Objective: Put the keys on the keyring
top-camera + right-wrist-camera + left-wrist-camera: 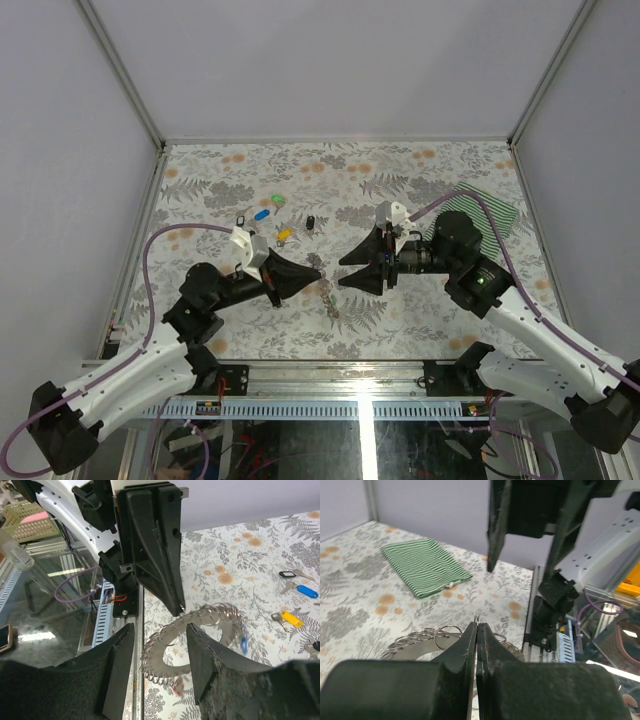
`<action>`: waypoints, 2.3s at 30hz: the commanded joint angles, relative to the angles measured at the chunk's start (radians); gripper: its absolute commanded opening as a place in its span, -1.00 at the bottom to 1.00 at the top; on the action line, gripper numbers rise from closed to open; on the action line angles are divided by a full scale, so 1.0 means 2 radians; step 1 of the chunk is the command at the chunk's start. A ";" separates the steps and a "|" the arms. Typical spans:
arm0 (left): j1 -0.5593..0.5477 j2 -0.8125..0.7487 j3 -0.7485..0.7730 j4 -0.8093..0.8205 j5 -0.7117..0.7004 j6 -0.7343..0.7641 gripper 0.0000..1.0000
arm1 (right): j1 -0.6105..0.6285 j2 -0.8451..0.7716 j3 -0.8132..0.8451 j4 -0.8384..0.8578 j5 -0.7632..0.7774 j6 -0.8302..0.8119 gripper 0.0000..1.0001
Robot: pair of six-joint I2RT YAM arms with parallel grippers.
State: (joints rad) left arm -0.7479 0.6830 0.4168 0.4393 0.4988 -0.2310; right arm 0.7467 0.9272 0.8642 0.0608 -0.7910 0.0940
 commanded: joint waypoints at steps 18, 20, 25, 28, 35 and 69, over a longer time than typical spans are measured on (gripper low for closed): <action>0.006 0.011 -0.003 0.207 0.107 -0.058 -1.00 | -0.011 0.007 -0.052 0.198 -0.069 0.070 -0.18; 0.006 0.011 -0.003 0.211 0.106 -0.060 -1.00 | -0.001 0.012 -0.053 0.197 -0.065 0.066 -0.21; 0.006 0.011 -0.003 0.212 0.103 -0.061 -1.00 | 0.018 0.016 -0.053 0.189 -0.051 0.054 -0.28; 0.006 0.010 -0.002 0.212 0.104 -0.061 -1.00 | 0.021 0.018 -0.052 0.187 -0.046 0.050 -0.33; 0.006 0.015 -0.002 0.220 0.106 -0.064 -1.00 | 0.028 0.025 -0.053 0.188 -0.039 0.046 -0.38; 0.006 -0.039 0.071 -0.090 -0.167 -0.091 0.14 | 0.035 -0.061 -0.038 -0.025 0.146 -0.086 -1.00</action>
State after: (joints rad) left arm -0.7429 0.6147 0.4675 0.4908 0.3683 -0.3882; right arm 0.8089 0.8467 0.7429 0.0925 -0.6113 0.0101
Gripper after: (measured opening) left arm 0.567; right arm 0.014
